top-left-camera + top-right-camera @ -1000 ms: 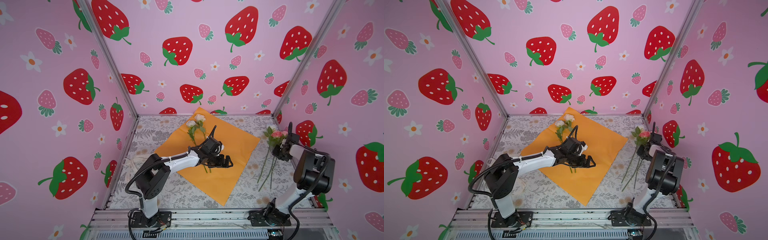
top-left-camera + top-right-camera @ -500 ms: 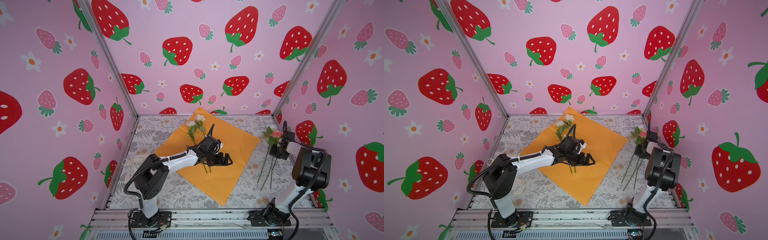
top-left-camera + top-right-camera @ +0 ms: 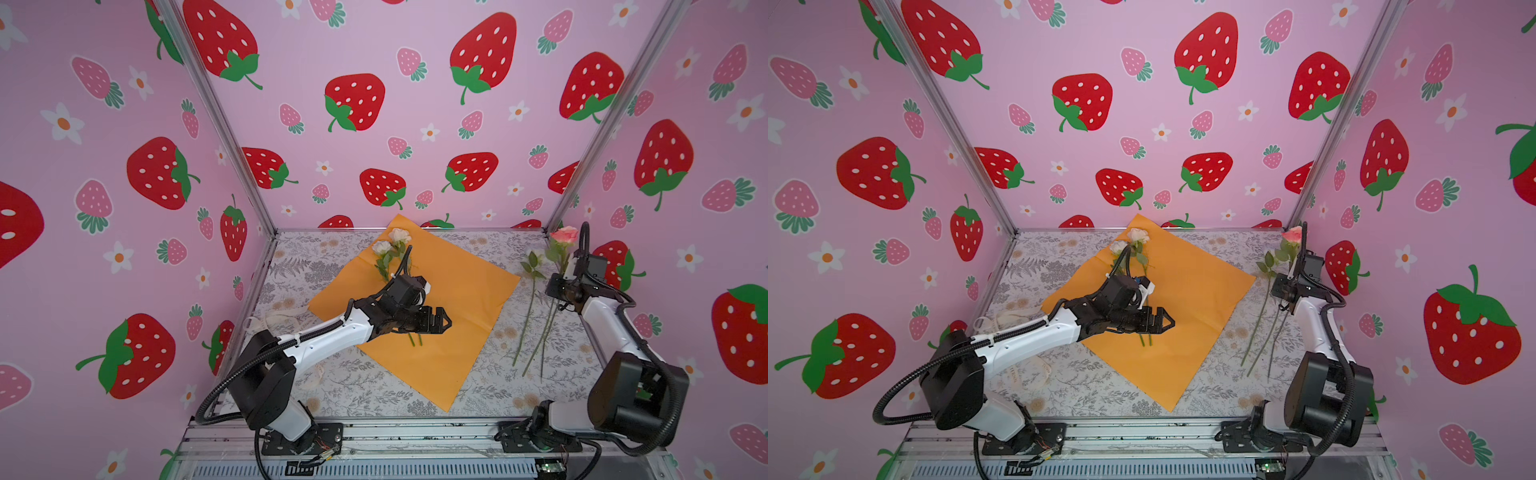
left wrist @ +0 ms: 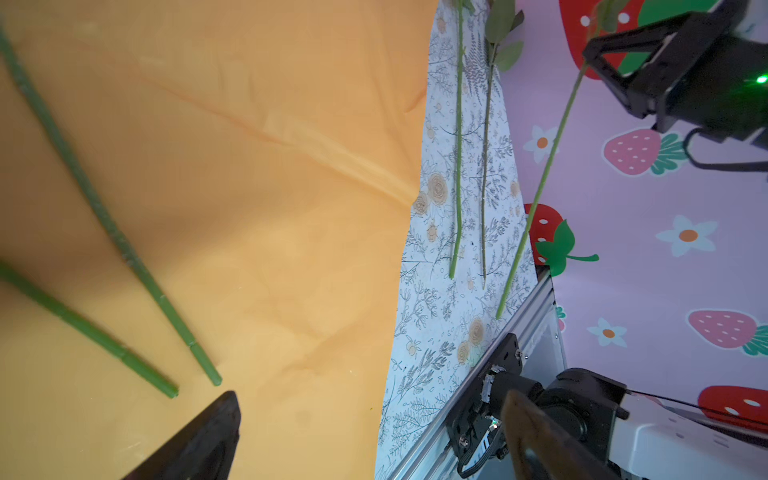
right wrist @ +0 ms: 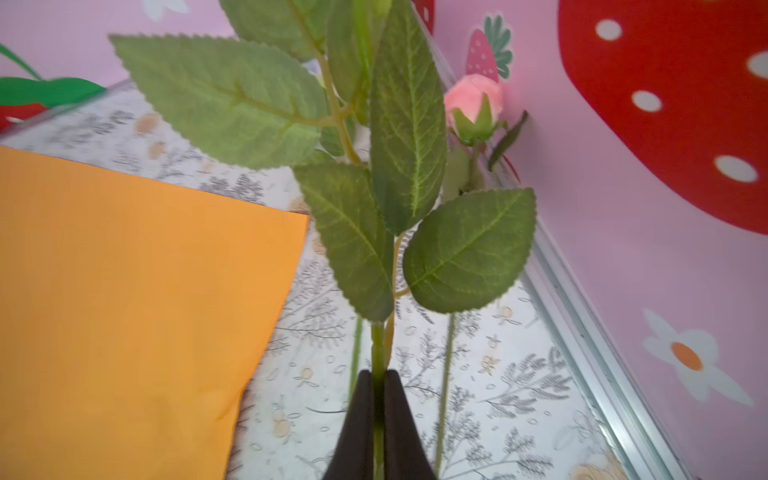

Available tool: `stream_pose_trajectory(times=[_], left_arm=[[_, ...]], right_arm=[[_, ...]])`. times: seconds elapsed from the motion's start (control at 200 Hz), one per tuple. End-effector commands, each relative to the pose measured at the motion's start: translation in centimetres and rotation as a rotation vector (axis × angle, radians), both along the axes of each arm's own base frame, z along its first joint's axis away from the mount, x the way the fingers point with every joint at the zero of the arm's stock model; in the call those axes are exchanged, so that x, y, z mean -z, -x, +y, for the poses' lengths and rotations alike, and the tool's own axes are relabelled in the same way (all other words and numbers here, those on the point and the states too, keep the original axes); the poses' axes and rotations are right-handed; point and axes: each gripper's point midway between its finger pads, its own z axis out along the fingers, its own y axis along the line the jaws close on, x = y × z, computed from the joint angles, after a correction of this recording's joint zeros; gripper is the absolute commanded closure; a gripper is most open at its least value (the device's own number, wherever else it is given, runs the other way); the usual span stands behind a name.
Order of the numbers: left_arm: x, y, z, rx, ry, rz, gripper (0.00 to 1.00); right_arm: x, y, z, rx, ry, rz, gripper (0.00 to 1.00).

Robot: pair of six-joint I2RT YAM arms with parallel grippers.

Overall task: Tie the bouquet of fake flowers
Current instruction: 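Grasp a pink rose stem with the right gripper while the left moves over the paper, then carry the pink rose onto the paper beside the white roses with the right gripper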

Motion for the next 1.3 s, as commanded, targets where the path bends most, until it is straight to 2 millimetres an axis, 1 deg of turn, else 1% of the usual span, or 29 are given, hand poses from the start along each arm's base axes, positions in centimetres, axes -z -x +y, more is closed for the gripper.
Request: stream_pose_trajectory(times=[0.0,0.02,0.025,0.05,0.06,0.065,0.08,0.145,0.16,0.22,0.23,0.275,0.28,0.325,0.335,0.4,0.41,0.44,0.45,0.535,0.615,0.7,0.75,0.835,0.975,1.136,1.181,1.226,1.296], left_arm=[[0.5,-1.1,4.0,-0.118,-0.089,-0.034,0.01],[0.6,-1.3,4.8,-0.145,-0.100,-0.039,0.01],[0.7,-1.3,5.0,-0.152,-0.104,-0.039,0.01],[0.5,-1.6,6.1,-0.192,-0.113,-0.049,0.01],[0.5,-1.7,6.5,-0.204,-0.114,-0.046,0.01],[0.5,-1.8,6.9,-0.221,-0.122,-0.053,0.01],[0.5,-2.1,7.8,-0.257,-0.137,-0.058,0.01],[0.5,-2.9,11.2,-0.379,-0.169,-0.059,0.01],[0.5,-3.0,11.9,-0.403,-0.170,-0.059,0.01],[0.4,-3.2,14.1,-0.475,-0.164,-0.054,0.01],[0.5,-3.2,14.5,-0.488,-0.164,-0.052,0.01],[0.4,-3.1,15.9,-0.531,-0.157,-0.049,0.01],[0.4,-3.1,16.1,-0.536,-0.156,-0.050,0.01],[0.6,-2.9,17.2,-0.563,-0.154,-0.050,0.01],[0.6,-2.8,17.5,-0.567,-0.152,-0.052,0.01],[0.8,-2.4,18.8,-0.592,-0.149,-0.045,0.01],[0.8,-2.3,19.0,-0.595,-0.149,-0.045,0.01],[0.8,-2.1,19.5,-0.604,-0.149,-0.040,0.01],[0.9,-2.0,19.7,-0.606,-0.150,-0.037,0.01],[1.3,-1.2,20.8,-0.634,-0.149,-0.019,0.01],[1.5,-0.6,21.4,-0.663,-0.136,-0.015,0.01],[1.6,-0.2,21.4,-0.677,-0.103,-0.010,0.01],[1.6,0.1,21.4,-0.679,-0.093,-0.005,0.01],[1.6,0.4,21.5,-0.680,-0.097,0.001,0.01],[1.4,0.5,21.7,-0.674,-0.115,-0.001,0.01],[1.1,0.3,21.4,-0.663,-0.112,0.001,0.01],[1.0,0.2,21.3,-0.658,-0.109,0.005,0.01],[1.1,0.2,21.1,-0.654,-0.106,0.011,0.01],[1.2,0.1,20.7,-0.641,-0.100,0.022,0.00]], right_arm=[[-2.4,-1.8,7.0,-0.213,-0.188,-0.100,0.99],[-2.4,-2.0,7.9,-0.239,-0.208,-0.097,0.99],[-2.5,-2.1,8.8,-0.260,-0.220,-0.097,0.99],[-2.4,-2.4,10.6,-0.305,-0.242,-0.088,0.99],[-2.3,-2.4,10.9,-0.311,-0.245,-0.084,0.99],[-2.3,-2.6,11.5,-0.326,-0.251,-0.080,0.98],[-2.0,-2.7,12.4,-0.343,-0.255,-0.069,0.98],[-1.1,-3.6,15.5,-0.394,-0.246,-0.019,0.99],[-0.9,-3.7,15.9,-0.398,-0.247,-0.009,0.99],[0.1,-4.6,18.4,-0.421,-0.268,0.040,0.98],[0.2,-4.8,19.2,-0.435,-0.279,0.048,0.98],[0.7,-5.3,21.4,-0.469,-0.297,0.067,0.97],[0.9,-5.4,21.9,-0.479,-0.297,0.071,0.97],[1.3,-5.8,23.9,-0.514,-0.294,0.088,0.97],[1.5,-5.9,24.7,-0.525,-0.292,0.098,0.97],[2.7,-6.8,27.0,-0.540,-0.284,0.131,0.97],[2.9,-6.9,27.8,-0.551,-0.288,0.135,0.97],[3.2,-7.3,28.9,-0.572,-0.291,0.142,0.97],[3.9,-7.0,29.5,-0.581,-0.292,0.168,0.97],[5.1,-8.1,32.3,-0.614,-0.309,0.181,0.97],[6.6,-9.1,35.0,-0.632,-0.363,0.211,0.96],[7.2,-10.1,37.5,-0.674,-0.369,0.212,0.96],[8.1,-10.6,38.3,-0.677,-0.343,0.227,0.96],[9.4,-11.3,38.8,-0.658,-0.337,0.259,0.94],[11.0,-11.8,38.8,-0.614,-0.357,0.279,0.93],[12.4,-11.2,38.8,-0.581,-0.378,0.306,0.90],[12.6,-10.9,39.0,-0.592,-0.388,0.312,0.87],[12.6,-10.7,39.1,-0.599,-0.388,0.312,0.80],[11.9,-10.4,39.3,-0.621,-0.397,0.299,0.73]])
